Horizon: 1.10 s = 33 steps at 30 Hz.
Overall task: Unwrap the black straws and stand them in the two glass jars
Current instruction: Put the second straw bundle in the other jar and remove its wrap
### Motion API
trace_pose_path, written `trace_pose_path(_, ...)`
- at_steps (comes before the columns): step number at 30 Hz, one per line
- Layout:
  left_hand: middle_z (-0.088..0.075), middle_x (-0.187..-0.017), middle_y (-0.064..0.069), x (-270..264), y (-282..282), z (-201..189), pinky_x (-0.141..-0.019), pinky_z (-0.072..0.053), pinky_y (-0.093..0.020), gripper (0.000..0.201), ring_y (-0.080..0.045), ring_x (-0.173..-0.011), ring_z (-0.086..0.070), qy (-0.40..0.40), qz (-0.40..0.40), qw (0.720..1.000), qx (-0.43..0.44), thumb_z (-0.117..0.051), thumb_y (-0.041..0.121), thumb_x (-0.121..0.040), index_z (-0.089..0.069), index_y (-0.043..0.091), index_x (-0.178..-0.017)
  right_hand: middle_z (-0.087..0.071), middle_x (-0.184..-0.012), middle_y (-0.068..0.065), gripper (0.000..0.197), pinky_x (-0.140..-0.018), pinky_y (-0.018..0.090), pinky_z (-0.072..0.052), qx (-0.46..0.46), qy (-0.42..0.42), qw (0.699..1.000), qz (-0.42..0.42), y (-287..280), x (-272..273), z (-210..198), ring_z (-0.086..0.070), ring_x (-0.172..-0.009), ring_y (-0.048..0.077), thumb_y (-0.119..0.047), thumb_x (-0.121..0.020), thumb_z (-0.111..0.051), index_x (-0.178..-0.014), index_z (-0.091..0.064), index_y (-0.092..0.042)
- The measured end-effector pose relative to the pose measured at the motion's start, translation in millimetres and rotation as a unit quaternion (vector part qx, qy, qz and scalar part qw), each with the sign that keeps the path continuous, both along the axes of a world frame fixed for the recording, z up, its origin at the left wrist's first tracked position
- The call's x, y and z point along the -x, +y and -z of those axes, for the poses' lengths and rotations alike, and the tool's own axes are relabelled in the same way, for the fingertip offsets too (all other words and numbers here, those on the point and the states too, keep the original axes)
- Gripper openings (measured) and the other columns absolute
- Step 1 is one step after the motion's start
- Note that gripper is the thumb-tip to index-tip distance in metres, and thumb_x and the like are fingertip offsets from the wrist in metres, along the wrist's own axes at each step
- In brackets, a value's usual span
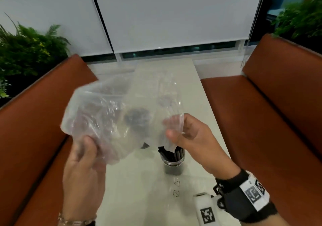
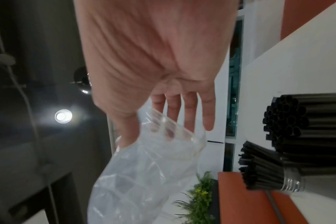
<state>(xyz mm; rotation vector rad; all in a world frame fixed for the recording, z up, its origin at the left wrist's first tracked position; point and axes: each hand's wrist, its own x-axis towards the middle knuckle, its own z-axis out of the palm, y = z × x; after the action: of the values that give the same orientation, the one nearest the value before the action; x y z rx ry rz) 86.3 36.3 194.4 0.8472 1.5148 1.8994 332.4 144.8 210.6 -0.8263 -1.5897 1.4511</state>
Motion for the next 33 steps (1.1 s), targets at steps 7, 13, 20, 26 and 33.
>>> trace_pose_path(7,-0.073,-0.092,0.010,3,-41,42,-0.076,-0.048,-0.039,0.023,-0.024,-0.092,-0.061,-0.019,-0.121,0.991,0.052,-0.068,0.063,-0.094,-0.078,0.042,-0.093,-0.070,-0.079,0.016,0.033,-0.052,0.022,-0.054,-0.092,-0.037,0.994,0.053,-40,-28,5,-0.060,-0.048,0.012,-0.015,-0.101,-0.062,-0.070,-0.069,-0.024)
trace_pose_path(13,-0.077,-0.131,-0.020,16,-77,69,-0.098,-0.062,-0.058,0.097,-0.039,-0.111,-0.079,-0.287,0.104,0.940,0.150,-0.055,0.096,-0.061,-0.087,0.021,-0.114,-0.072,-0.071,0.018,0.051,-0.043,0.026,-0.051,-0.011,-0.108,0.993,-0.047,-76,-63,26,-0.063,-0.055,0.011,0.015,-0.098,-0.058,-0.074,-0.083,-0.023)
trace_pose_path(20,-0.075,-0.078,-0.016,4,-82,79,-0.047,-0.053,-0.032,0.036,-0.027,-0.047,-0.062,-0.059,0.135,0.969,0.198,-0.064,0.044,-0.089,-0.084,0.016,-0.098,-0.079,-0.112,-0.010,0.075,-0.096,0.018,-0.049,0.023,-0.283,0.951,-0.119,-100,-85,31,-0.074,-0.103,0.006,-0.074,-0.050,-0.090,-0.118,-0.074,-0.045)
trace_pose_path(26,-0.069,-0.063,-0.017,-25,-92,115,-0.032,-0.031,-0.014,0.030,-0.016,-0.029,-0.043,0.083,0.054,0.974,0.206,-0.053,0.026,-0.110,-0.077,0.031,-0.093,-0.073,-0.065,0.016,0.031,-0.054,0.028,-0.049,0.108,-0.103,0.973,0.174,-109,-81,69,-0.054,-0.043,0.021,-0.040,-0.093,-0.062,-0.094,-0.082,-0.018)
trace_pose_path(33,-0.072,-0.068,-0.003,-31,-84,178,-0.050,-0.053,-0.023,0.019,-0.014,-0.045,-0.060,0.121,0.008,0.939,0.321,-0.064,0.028,-0.105,-0.075,0.026,-0.089,-0.074,-0.062,0.012,0.024,-0.046,0.026,-0.040,0.176,-0.203,0.944,0.191,-100,-98,135,-0.045,-0.039,0.022,-0.033,-0.100,-0.068,-0.087,-0.081,-0.018)
